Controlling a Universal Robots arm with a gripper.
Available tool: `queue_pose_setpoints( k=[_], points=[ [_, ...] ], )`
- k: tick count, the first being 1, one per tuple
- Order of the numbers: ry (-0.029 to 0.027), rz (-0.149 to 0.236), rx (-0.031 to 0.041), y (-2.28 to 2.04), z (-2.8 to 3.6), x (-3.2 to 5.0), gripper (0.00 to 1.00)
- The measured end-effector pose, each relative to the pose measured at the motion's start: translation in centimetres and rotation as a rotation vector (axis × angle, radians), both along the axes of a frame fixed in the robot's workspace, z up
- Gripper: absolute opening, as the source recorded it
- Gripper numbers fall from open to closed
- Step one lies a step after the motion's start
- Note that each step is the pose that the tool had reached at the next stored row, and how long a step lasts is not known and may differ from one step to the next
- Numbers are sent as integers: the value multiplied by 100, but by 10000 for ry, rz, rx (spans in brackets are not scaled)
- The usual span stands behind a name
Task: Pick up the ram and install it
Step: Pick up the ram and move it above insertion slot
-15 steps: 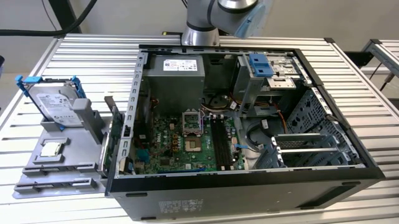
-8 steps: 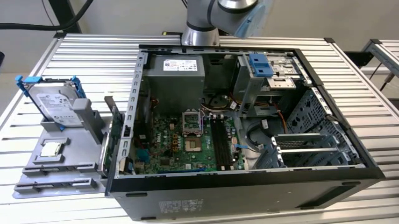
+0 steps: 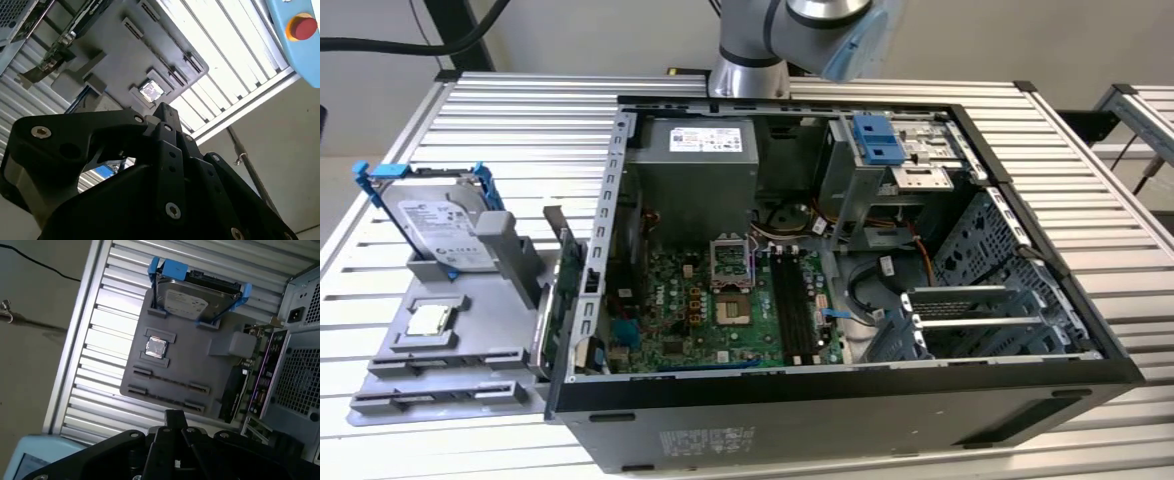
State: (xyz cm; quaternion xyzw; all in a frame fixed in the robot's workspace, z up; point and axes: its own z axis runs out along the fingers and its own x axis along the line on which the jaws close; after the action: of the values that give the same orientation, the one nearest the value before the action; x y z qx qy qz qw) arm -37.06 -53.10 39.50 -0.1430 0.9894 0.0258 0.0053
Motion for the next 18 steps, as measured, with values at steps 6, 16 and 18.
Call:
queue_pose_setpoints(
  k=[6,16,18],
  points=[
    [0,871,-50,0,3,-3,0],
    [-3,2302,-88,0,7,-13,0],
    [-4,2601,-93,0,7,-15,0]
  ],
)
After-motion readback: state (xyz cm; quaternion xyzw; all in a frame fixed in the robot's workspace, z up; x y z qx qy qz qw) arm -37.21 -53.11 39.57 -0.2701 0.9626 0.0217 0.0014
